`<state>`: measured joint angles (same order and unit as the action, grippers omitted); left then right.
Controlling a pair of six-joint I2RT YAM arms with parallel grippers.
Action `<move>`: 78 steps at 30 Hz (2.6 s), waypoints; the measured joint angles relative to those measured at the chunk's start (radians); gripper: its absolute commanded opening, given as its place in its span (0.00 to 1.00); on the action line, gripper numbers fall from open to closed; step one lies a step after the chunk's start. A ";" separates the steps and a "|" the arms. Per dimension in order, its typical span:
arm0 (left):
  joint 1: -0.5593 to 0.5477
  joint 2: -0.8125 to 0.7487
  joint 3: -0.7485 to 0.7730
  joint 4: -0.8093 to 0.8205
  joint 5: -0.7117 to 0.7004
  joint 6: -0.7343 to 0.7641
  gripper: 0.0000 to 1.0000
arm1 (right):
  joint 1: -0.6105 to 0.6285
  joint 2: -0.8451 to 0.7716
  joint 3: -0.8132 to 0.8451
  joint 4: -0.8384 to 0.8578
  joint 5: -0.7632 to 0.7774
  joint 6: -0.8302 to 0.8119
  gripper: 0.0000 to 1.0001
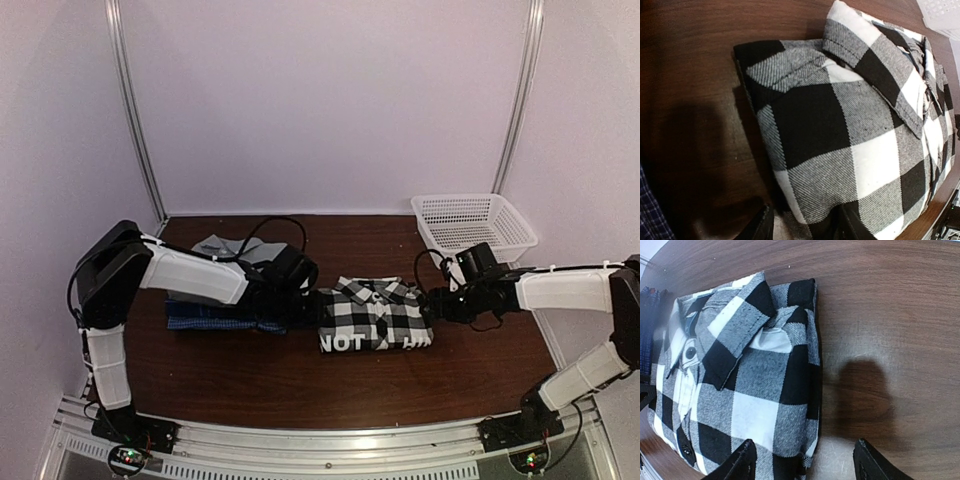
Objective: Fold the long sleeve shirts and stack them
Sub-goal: Move the rectangle-folded shirt to the center of the board, then pick up the square-folded shirt from the center of the board, then place the square-folded shirt on the square-folded shirt.
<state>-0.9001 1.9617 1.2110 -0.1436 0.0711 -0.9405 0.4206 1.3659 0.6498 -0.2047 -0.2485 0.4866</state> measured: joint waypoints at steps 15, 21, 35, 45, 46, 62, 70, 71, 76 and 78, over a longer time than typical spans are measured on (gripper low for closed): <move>0.000 0.085 0.087 -0.037 0.016 0.016 0.38 | -0.008 0.188 0.034 0.112 -0.048 -0.039 0.53; 0.003 0.100 0.091 -0.014 0.042 0.009 0.18 | 0.002 0.217 0.035 0.164 -0.080 -0.029 0.30; 0.004 0.095 0.148 -0.066 0.068 0.015 0.00 | 0.028 0.148 0.090 0.078 -0.120 -0.009 0.00; 0.014 -0.026 0.213 -0.148 0.068 0.047 0.00 | 0.037 0.026 0.196 0.000 -0.130 -0.004 0.00; 0.017 -0.040 0.219 -0.156 0.069 0.051 0.00 | 0.040 0.020 0.207 -0.007 -0.132 -0.002 0.00; 0.237 -0.302 0.264 -0.367 0.093 0.188 0.00 | 0.278 0.115 0.494 0.095 -0.119 0.172 0.00; 0.462 -0.451 0.187 -0.466 0.145 0.283 0.00 | 0.414 0.370 0.761 0.171 -0.084 0.233 0.00; 0.486 -0.462 0.180 -0.475 0.151 0.294 0.00 | 0.423 0.397 0.786 0.178 -0.084 0.237 0.00; 0.623 -0.500 0.140 -0.528 0.185 0.355 0.00 | 0.461 0.548 0.920 0.200 -0.079 0.265 0.00; 0.665 -0.502 0.128 -0.542 0.200 0.377 0.00 | 0.470 0.597 0.959 0.203 -0.078 0.276 0.00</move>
<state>-0.2356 1.4593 1.3392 -0.6861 0.2710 -0.5632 0.8906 1.9629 1.6085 -0.0021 -0.3267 0.7624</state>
